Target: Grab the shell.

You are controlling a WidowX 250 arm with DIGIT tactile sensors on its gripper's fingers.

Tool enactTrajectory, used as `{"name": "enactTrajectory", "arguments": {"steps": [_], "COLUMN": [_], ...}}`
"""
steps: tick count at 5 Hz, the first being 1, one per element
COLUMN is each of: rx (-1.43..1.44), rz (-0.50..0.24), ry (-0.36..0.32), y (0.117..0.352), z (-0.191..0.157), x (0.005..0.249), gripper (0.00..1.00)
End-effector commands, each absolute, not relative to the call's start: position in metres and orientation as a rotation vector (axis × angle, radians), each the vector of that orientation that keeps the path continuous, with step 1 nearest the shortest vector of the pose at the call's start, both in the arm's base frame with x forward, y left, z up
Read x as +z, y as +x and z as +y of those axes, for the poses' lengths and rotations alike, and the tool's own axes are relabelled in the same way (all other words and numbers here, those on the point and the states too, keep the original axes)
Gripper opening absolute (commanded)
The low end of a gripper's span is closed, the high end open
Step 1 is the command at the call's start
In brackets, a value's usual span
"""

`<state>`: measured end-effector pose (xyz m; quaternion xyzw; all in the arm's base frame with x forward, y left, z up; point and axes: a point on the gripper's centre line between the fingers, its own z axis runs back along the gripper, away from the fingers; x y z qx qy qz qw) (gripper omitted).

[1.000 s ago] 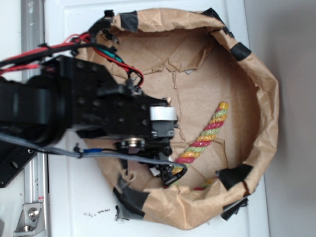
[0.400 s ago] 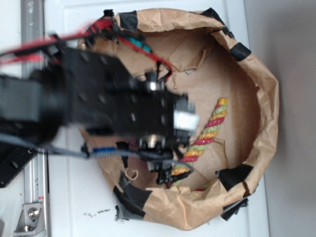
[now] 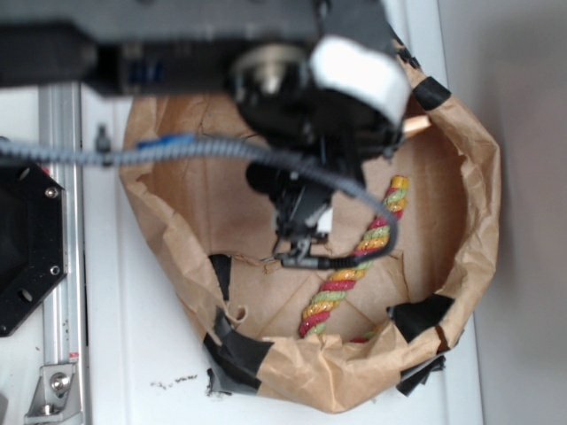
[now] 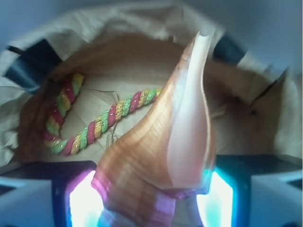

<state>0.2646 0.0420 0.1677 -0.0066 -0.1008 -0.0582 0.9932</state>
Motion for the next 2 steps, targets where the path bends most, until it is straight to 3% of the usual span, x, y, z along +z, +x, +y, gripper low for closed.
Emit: {"name": "enactTrajectory", "arguments": {"steps": [1,2], "rx": [-0.12,-0.088], "rz": [-0.228,-0.209], "ry": [0.009,0.017], "y": [0.2659,0.2659], "z": [0.0502,0.0497], "x": [0.1787,0.1756], "gripper": [0.0,0.0]}}
